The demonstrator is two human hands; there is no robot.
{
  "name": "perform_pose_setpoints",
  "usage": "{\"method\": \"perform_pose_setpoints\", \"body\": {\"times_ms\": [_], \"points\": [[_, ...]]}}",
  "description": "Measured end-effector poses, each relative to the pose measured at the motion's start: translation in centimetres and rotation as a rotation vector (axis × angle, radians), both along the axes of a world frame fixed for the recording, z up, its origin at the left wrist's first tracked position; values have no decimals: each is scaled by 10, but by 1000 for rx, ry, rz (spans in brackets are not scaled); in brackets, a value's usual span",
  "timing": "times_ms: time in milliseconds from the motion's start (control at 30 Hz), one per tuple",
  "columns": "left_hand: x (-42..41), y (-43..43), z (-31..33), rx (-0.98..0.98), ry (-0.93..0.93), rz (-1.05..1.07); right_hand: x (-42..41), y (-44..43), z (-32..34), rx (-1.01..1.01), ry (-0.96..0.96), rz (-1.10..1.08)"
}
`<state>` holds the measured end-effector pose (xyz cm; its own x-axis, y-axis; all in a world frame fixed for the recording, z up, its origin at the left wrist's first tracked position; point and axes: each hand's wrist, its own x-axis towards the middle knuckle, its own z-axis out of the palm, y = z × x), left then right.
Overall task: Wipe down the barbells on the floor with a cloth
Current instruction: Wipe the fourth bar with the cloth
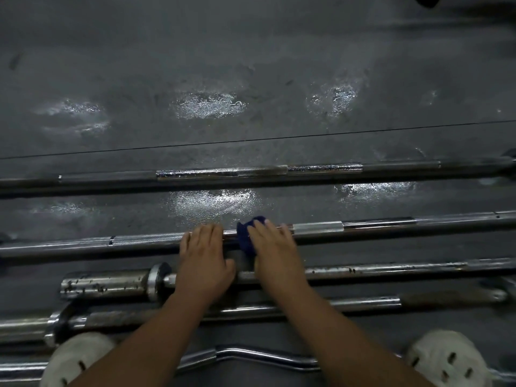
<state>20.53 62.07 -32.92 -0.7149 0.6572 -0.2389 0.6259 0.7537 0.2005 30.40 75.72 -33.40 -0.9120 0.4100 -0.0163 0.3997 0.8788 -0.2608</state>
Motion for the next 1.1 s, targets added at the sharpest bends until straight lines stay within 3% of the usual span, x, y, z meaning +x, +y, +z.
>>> {"method": "perform_pose_setpoints", "body": {"times_ms": [133,267,400,633,733,867,933,1000,1033,1100], "points": [[-7,-6,1,26,-7,-49,54,77,7,77,-83,-353],[1,-1,1,48,-5,7,51,78,6,13,-19,-457],[8,-6,0,65,0,3,18,24,4,-88,113,-223],[2,-7,-10,-8,-52,-47,2,27,4,-26,39,4],[-10,-3,-8,-17,-94,-68,12,35,8,-4,-2,5],[-31,6,-1,-35,-149,-82,27,45,-2,-12,103,-107],[-37,6,2,24,-138,-66,36,61,-2,-65,171,-284],[-35,2,0,68,-63,-100,45,79,-4,-156,225,-702],[-31,0,-3,73,-24,-124,43,84,-4,-296,275,-968],[-27,1,-6,92,25,-115,16,82,-1,-906,512,-1489]]}}
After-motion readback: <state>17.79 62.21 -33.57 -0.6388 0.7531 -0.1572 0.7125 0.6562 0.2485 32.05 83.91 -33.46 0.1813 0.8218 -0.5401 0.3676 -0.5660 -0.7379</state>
